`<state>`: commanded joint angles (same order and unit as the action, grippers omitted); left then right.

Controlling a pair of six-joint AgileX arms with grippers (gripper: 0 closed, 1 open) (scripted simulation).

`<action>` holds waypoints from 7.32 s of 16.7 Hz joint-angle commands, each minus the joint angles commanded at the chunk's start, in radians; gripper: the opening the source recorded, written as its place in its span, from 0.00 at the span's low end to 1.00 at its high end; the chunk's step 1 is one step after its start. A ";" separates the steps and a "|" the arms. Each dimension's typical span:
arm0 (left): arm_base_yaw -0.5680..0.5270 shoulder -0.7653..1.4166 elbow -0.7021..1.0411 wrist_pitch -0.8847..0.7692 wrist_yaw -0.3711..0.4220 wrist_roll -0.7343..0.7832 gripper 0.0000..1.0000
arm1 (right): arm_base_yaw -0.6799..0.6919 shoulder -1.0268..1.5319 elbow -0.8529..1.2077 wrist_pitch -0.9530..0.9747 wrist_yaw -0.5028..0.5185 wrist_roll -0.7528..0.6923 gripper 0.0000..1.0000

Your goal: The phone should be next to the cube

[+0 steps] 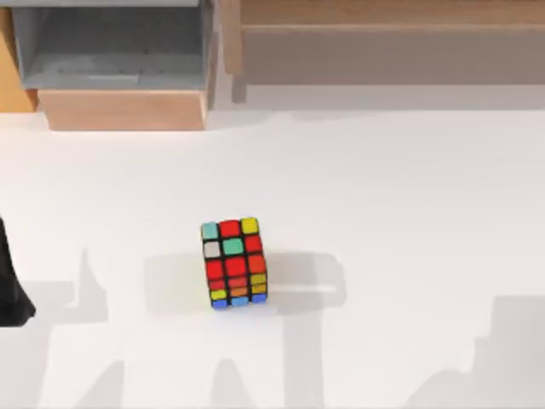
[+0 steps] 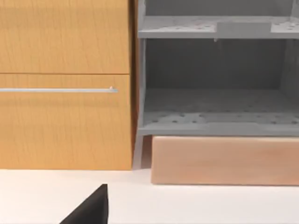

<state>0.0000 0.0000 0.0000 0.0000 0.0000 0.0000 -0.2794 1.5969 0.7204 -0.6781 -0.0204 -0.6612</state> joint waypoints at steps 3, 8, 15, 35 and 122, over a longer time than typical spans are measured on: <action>0.000 0.000 0.000 0.000 0.000 0.000 1.00 | 0.000 0.028 -0.020 0.040 0.000 0.000 1.00; 0.000 0.000 0.000 0.000 0.000 0.000 1.00 | 0.000 0.028 -0.020 0.040 0.000 0.000 0.85; 0.000 0.000 0.000 0.000 0.000 0.000 1.00 | 0.000 0.028 -0.020 0.040 0.000 0.000 0.32; 0.000 0.000 0.000 0.000 0.000 0.000 1.00 | -0.001 -0.055 0.040 -0.085 0.000 0.001 0.00; 0.000 0.000 0.000 0.000 0.000 0.000 1.00 | 0.904 0.510 0.780 -0.259 0.043 1.304 1.00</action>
<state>0.0000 0.0000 0.0000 0.0000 0.0000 0.0000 0.6248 2.1071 1.5005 -0.9372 0.0225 0.6424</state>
